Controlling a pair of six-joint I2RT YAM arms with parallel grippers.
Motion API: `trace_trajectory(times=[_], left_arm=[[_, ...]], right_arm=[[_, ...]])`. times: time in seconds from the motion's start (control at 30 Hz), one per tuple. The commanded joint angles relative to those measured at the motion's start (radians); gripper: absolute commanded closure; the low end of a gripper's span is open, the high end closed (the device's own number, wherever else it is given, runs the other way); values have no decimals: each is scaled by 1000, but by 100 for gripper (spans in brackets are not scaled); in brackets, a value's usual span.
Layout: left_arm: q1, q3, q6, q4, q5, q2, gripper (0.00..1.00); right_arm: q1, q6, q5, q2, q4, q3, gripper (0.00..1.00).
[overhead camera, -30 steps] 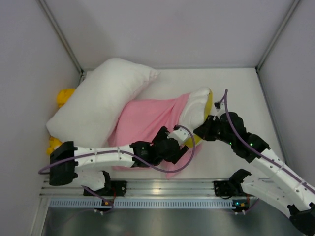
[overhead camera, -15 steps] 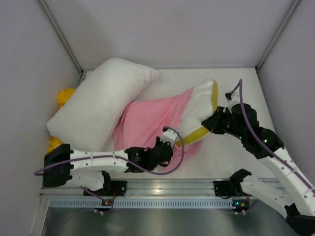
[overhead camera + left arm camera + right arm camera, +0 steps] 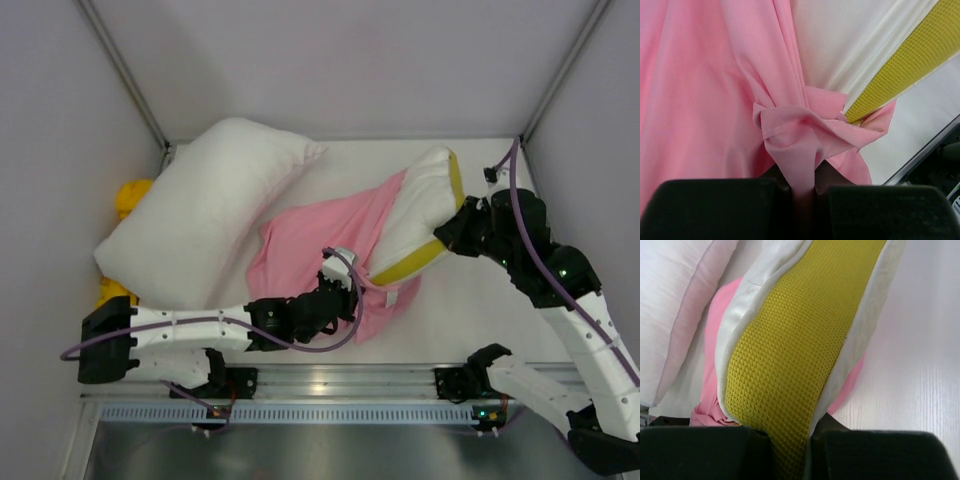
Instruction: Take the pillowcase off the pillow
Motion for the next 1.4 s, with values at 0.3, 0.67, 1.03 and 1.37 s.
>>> trace_trajectory(times=[0.3,0.67,1.03,1.37], left_arm=[[2,-91,7,-346,-31,-31,100],[-8,-117,-4,-344,12,-82,100],[-10,-132,36,-278,-29,-182,1],[-11,-305,-71,-298,-43,-329,1]], right_arm=[[-444,-88,150,163,242,224,100],[-749,-57,-45,232,258,260,100],[-782,-31,-213,208,333,149,100],[-820,-7,-257,235,302,189,100]])
